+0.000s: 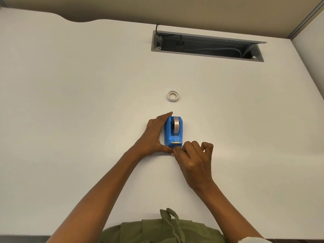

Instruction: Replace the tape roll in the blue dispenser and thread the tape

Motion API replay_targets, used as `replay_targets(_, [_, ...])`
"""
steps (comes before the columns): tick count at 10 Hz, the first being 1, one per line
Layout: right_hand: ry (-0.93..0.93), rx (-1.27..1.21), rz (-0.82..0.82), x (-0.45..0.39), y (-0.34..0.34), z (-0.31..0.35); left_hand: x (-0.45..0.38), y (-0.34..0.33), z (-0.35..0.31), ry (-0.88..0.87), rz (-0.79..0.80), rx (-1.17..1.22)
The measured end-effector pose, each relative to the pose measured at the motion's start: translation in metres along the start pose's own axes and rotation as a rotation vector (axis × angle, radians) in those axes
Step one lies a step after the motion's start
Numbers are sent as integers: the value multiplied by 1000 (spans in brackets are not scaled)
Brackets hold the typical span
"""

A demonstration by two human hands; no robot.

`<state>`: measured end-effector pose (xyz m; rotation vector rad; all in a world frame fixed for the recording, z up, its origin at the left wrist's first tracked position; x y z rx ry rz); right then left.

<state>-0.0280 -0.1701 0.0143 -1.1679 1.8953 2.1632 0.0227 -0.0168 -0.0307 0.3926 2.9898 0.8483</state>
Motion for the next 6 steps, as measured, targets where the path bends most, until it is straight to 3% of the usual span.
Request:
replay_targets(2, [53,46,11,12,-1,3,0,-1,4,13,53,-46])
replay_targets(5, [180,2,215,20,-8,-8,-21,36,4,95,272,-184])
replay_targets(6, [25,-223,159,17,-2,-21,-28,57,-12,76,199,-195])
Point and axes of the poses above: each hand's wrist, its own x-axis away from the middle knuckle, its own y-axis out of the back of the hand, z = x × y, the point moved 3 cm from there along -x, towards the middle knuckle, and after that the axes turned 2 degrees about -y, right-handed, at the moved point
